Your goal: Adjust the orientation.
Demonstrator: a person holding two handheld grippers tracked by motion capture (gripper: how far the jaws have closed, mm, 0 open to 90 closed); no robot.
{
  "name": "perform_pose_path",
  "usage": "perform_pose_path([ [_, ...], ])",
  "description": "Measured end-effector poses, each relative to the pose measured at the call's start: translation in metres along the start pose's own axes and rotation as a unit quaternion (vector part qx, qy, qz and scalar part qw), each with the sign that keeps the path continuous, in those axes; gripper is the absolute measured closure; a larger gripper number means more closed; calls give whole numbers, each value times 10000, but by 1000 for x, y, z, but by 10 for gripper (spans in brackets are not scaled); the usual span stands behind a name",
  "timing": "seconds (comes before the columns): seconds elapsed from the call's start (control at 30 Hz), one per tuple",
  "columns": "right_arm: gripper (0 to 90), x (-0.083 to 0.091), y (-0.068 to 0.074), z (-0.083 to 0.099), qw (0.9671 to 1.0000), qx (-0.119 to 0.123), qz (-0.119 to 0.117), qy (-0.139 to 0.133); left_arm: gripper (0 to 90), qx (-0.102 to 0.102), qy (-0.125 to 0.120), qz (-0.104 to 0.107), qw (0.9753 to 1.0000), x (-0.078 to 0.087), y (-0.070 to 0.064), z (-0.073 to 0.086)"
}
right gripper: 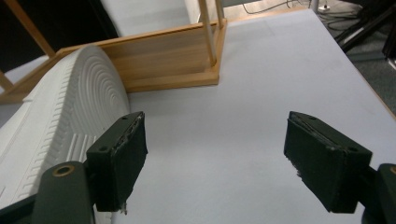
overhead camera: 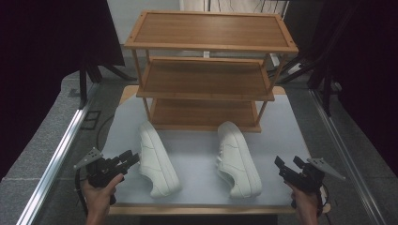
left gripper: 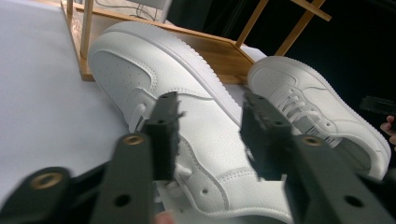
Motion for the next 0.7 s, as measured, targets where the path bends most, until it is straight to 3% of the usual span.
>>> perform_pose_path([
  [0.2,213,-3,2,3,9998,143,143,90,741,51,-28,-56,10000,3,4,2],
  [0.33,216,-7,1,9,9996,81,145,221,821,20,-40,-45,10000,5,3,3],
  [0.7,218,-13,7,7,9997,-99,-31,220,874,-227,303,-146,9992,12,-22,30],
])
Point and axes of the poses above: each handheld gripper's, and its own axes: x roughly backward along the jaws, z roughly out of its underside, y roughly to its left, the point moved 10 cm from there along -x, roughly forward along the jaws, and after that the axes turned 5 degrees about y, right-handed, at the moved point
